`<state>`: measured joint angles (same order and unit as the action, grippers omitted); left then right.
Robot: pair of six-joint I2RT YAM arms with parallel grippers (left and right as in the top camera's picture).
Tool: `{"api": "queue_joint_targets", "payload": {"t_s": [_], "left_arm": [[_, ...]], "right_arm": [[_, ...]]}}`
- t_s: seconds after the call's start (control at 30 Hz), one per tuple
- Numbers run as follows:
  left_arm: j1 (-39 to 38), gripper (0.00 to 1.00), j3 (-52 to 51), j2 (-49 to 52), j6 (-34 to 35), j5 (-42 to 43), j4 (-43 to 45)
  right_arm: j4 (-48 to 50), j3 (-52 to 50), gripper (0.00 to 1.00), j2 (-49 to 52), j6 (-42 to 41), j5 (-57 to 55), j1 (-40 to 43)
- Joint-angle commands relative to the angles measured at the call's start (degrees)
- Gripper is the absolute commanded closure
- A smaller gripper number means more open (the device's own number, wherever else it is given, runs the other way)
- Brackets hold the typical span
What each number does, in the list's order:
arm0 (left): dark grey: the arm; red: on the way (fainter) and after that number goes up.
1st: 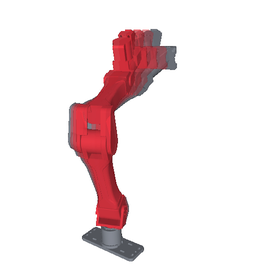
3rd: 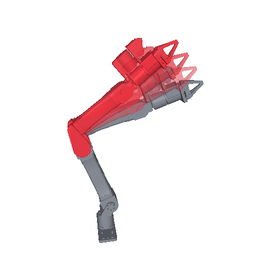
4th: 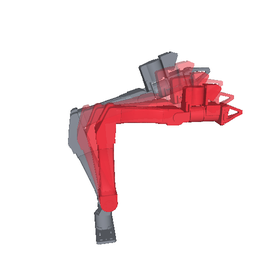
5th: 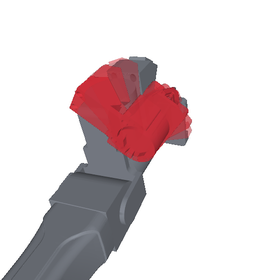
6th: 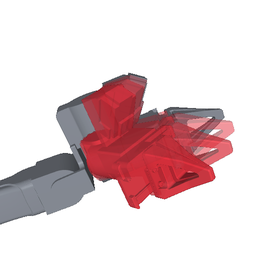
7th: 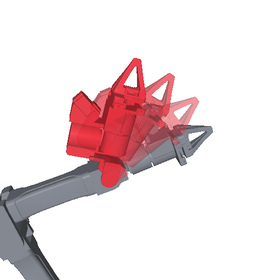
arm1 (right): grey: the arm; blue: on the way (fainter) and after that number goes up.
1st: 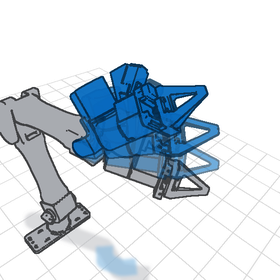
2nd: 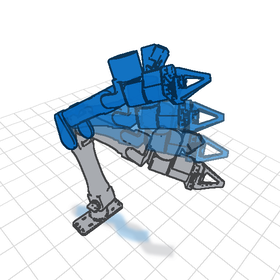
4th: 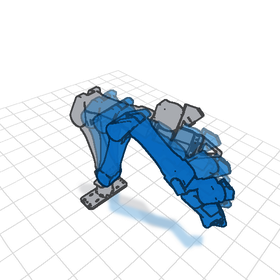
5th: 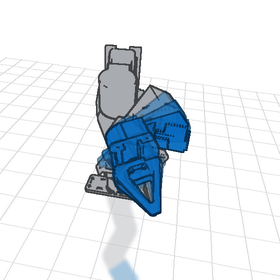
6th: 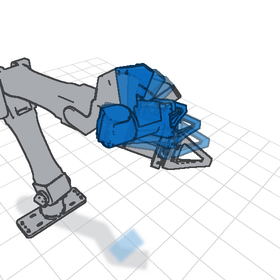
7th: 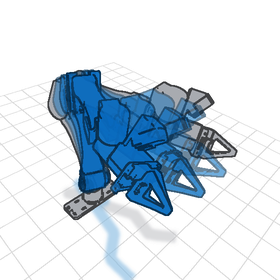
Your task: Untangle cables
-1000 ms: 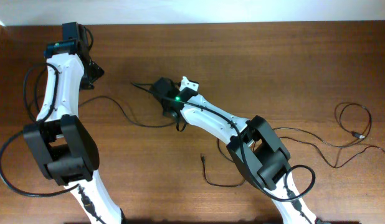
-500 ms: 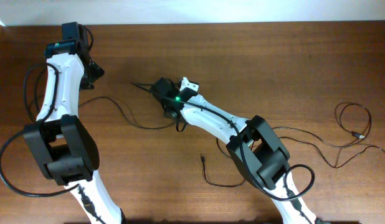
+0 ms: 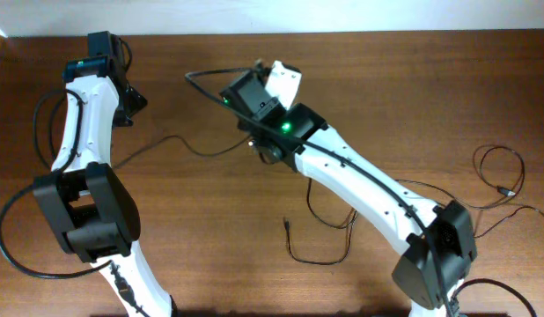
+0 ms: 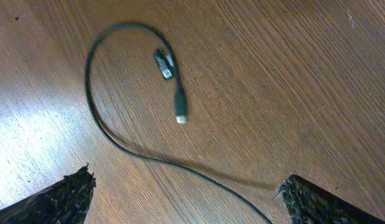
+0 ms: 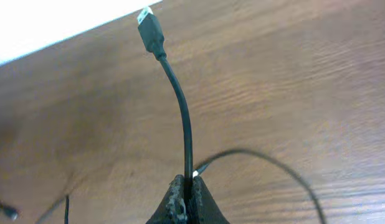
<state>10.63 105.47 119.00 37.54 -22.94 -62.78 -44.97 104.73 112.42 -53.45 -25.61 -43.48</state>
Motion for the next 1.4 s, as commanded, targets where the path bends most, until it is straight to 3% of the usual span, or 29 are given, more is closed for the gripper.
{"api": "queue_joint_targets", "payload": {"t_s": [0.0, 0.4, 0.57, 0.77, 0.9, 1.07, 1.37], "left_arm": [[0.02, 0.01, -0.22, -1.4, 0.57, -0.22, -0.02], [0.02, 0.01, -0.22, -1.38, 0.57, -0.22, -0.02], [0.02, 0.01, -0.24, -1.38, 0.57, -0.22, -0.02], [0.02, 0.01, -0.24, -1.38, 0.57, -0.22, -0.02], [0.02, 0.01, -0.24, -1.4, 0.57, -0.22, -0.02], [0.02, 0.01, -0.22, -1.38, 0.57, -0.22, -0.02], [0.02, 0.01, -0.24, -1.38, 0.57, -0.22, -0.02]], "right_arm": [[-0.15, 1.05, 0.96, -2.1, 0.72, -4.31, 6.27], [-4.04, 1.05, 0.96, -2.12, 0.79, -5.09, 44.48], [-6.43, 1.05, 0.96, -2.12, 11.1, -5.09, 58.99], [-8.85, 1.05, 0.96, -2.12, 11.74, -3.54, 75.67], [-8.63, 1.03, 0.96, -2.08, 11.8, -3.54, 81.83], [-4.79, 1.03, 0.96, -0.68, 18.82, -2.97, 83.65], [13.11, 0.96, 0.96, 9.79, 20.26, 5.73, 83.65]]}}
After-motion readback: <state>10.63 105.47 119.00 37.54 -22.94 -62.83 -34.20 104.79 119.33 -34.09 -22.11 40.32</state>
